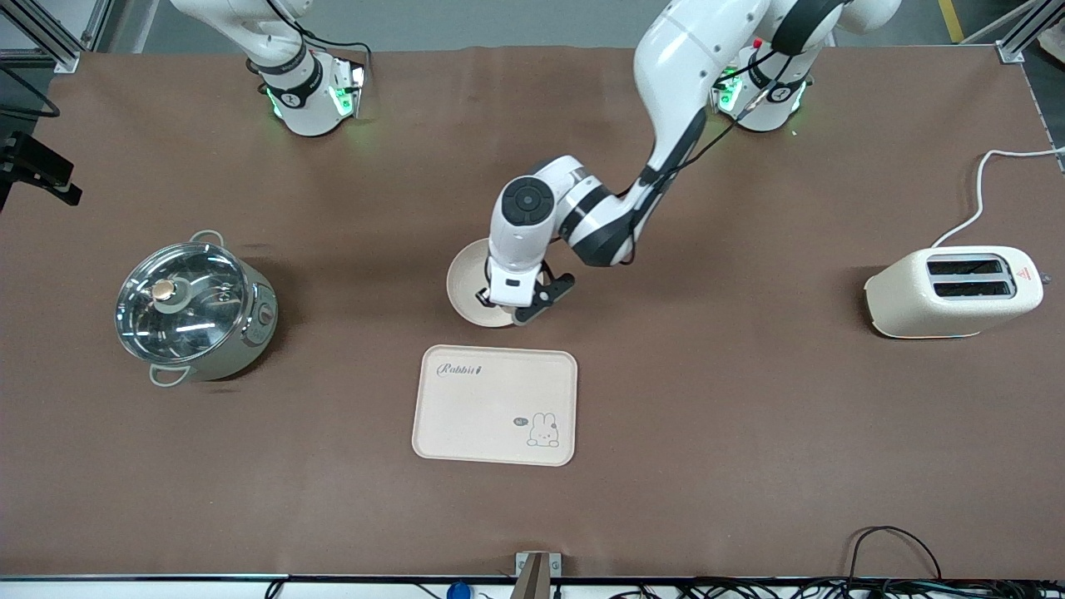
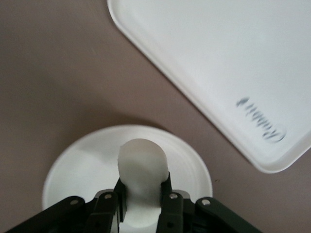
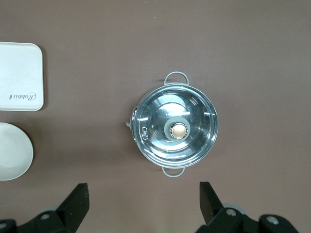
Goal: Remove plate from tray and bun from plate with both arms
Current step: 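Carry the bun toward the toaster and lower it onto the table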
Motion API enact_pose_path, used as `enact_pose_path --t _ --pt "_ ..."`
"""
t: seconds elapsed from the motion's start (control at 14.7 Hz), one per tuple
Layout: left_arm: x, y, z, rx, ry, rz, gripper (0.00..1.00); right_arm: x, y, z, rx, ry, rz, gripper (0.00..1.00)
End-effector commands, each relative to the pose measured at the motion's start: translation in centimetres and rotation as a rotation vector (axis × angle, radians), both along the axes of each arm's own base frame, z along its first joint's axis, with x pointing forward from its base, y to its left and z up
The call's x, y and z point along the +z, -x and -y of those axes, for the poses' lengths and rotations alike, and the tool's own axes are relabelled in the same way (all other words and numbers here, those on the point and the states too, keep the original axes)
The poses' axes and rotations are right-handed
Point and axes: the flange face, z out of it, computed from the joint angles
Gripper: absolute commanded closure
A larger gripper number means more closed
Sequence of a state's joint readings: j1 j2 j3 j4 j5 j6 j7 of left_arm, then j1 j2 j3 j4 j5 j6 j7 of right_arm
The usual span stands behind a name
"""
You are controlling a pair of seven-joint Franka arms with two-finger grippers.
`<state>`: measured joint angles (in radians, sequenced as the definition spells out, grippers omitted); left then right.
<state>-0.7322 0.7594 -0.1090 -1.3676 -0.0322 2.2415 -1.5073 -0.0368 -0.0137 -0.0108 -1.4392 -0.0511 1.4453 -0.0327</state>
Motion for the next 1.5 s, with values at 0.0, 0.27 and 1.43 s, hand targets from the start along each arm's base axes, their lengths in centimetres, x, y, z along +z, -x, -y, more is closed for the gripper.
enact_pose_path --t 0.0,0.27,1.43 --pt "6.1 -4.1 -6.9 0.026 -0.04 -0.021 0.71 -0.1 0.4 0.2 0.002 -0.011 0.005 0.0" --pt "7.6 -9.9 -17.9 -0.031 -0.125 -0.072 0.71 0.0 0.3 0.2 0.001 -0.015 0.008 0.0" --pt "-6.0 -15.0 -38.2 -0.058 -0.26 -0.069 0.0 -0.4 0.4 0.0 0.002 -0.03 -0.009 0.0"
